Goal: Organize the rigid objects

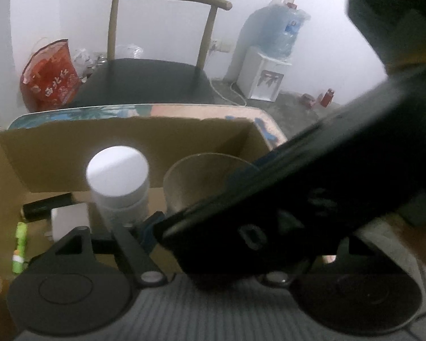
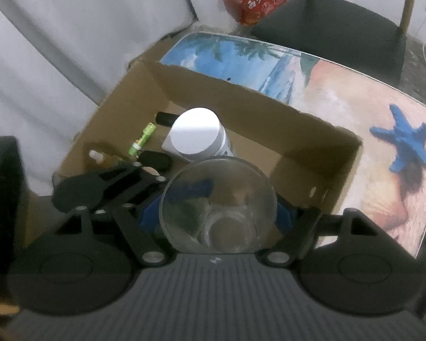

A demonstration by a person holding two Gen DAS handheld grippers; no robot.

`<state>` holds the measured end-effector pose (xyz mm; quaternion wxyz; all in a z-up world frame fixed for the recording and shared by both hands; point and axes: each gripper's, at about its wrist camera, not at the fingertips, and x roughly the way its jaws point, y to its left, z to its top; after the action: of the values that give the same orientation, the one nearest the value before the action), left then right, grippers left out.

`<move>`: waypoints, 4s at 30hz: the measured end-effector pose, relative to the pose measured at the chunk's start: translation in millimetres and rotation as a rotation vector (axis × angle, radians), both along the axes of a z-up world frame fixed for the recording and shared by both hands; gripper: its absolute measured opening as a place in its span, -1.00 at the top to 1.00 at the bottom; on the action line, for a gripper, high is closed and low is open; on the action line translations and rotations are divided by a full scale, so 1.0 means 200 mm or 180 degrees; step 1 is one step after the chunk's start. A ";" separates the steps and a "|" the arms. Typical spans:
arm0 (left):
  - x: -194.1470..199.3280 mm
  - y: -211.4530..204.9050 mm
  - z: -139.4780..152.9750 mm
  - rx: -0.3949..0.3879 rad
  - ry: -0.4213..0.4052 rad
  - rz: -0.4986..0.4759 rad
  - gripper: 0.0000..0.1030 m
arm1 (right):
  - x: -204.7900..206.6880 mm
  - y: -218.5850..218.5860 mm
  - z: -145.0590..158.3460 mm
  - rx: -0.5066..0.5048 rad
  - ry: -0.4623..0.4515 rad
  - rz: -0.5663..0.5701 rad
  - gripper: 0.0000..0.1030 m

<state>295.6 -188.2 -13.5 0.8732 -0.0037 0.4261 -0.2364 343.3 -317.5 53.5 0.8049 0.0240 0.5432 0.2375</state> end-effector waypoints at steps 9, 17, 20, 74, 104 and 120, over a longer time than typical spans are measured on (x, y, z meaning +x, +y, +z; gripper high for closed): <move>-0.12 0.04 0.07 -0.0010 0.0082 -0.0032 -0.52 | 0.11 0.11 -0.15 -0.0486 0.0176 0.0210 -0.49; -0.12 0.07 0.08 0.0076 0.0012 0.0081 -0.65 | 0.10 0.17 -0.21 -0.0901 0.0101 0.0266 -0.53; -0.17 0.08 0.11 0.0103 -0.0013 0.0132 -0.66 | 0.09 0.12 -0.17 -0.0779 0.0098 0.0147 -0.54; -0.71 0.60 0.35 0.0811 -0.0389 0.0873 -0.99 | -1.01 0.22 -0.07 -0.0059 -0.1195 -0.1666 -0.98; -0.71 0.60 0.35 0.0879 -0.0326 0.0902 -0.98 | -0.99 0.21 -0.08 -0.0045 -0.0999 -0.1663 -0.98; -0.72 0.60 0.35 0.0882 -0.0327 0.0903 -0.98 | -0.99 0.21 -0.08 -0.0054 -0.1006 -0.1670 -0.98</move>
<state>152.5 -69.0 56.2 0.9105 0.0685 0.4047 -0.0500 146.1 -275.7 36.9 0.9135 0.1195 0.3885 0.0178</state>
